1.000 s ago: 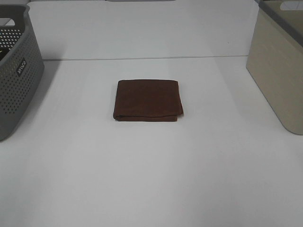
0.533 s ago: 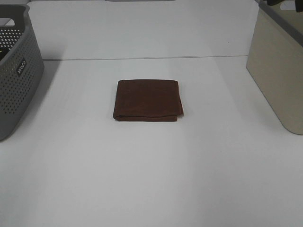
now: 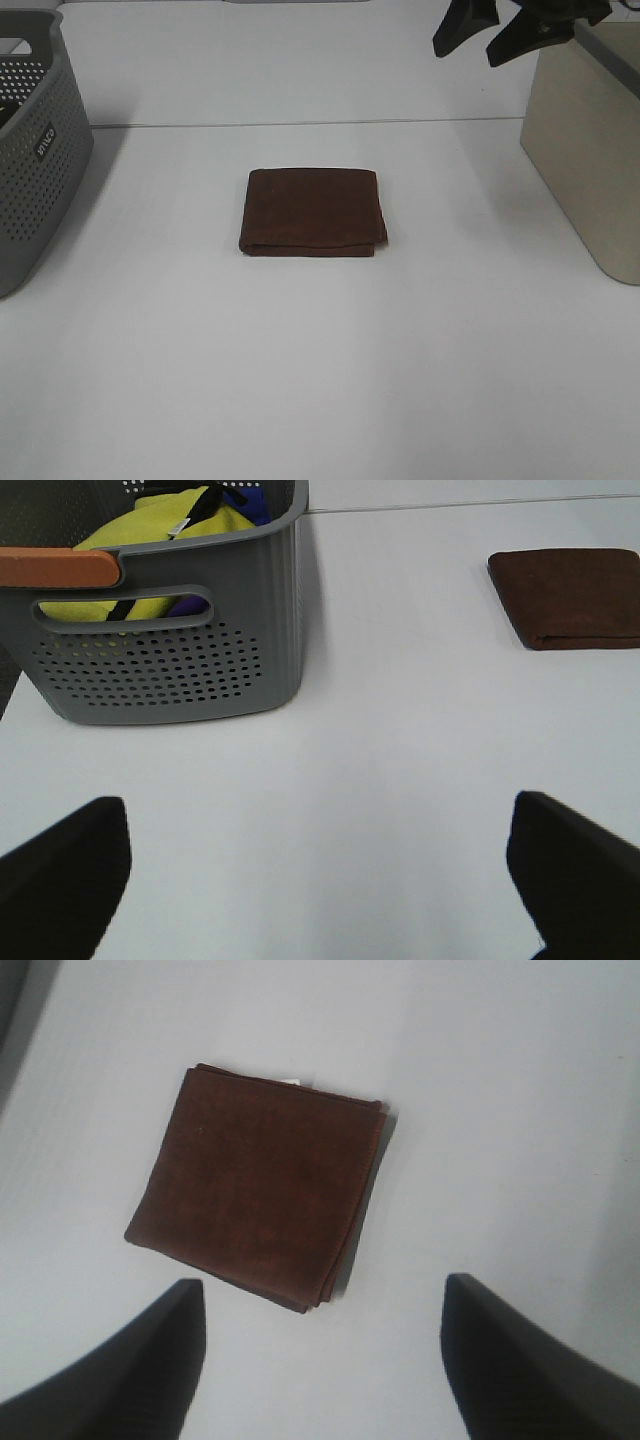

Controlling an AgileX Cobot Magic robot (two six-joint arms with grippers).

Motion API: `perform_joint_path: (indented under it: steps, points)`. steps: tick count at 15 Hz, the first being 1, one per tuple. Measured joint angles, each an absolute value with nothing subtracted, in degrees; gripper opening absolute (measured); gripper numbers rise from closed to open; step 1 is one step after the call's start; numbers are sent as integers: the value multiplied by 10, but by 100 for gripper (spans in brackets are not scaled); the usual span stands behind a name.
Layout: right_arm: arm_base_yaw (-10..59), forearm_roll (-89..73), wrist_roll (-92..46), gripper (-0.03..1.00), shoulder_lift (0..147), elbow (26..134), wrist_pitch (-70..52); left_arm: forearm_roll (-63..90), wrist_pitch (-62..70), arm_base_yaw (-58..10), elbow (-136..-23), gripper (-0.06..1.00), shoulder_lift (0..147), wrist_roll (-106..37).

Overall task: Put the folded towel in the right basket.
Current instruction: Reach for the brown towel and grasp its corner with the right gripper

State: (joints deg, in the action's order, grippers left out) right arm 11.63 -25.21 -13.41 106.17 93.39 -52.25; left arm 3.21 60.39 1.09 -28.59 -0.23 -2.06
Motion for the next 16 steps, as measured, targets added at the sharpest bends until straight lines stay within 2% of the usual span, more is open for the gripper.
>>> perform_joint_path:
  steps: [7,8,11,16]
  points:
    - [116,-292,-132,64,1238,1032,-580,32,604,11,-286,97,-2,-21]
    - [116,-311,-135,65,1264,1050,-591,32,604,11,-286,97,-2,-21]
    - [116,-355,-139,76,1365,1120,-623,32,604,11,-286,97,-2,-21]
    - [116,-379,-141,77,1450,1169,-629,32,604,11,-286,97,-2,-21]
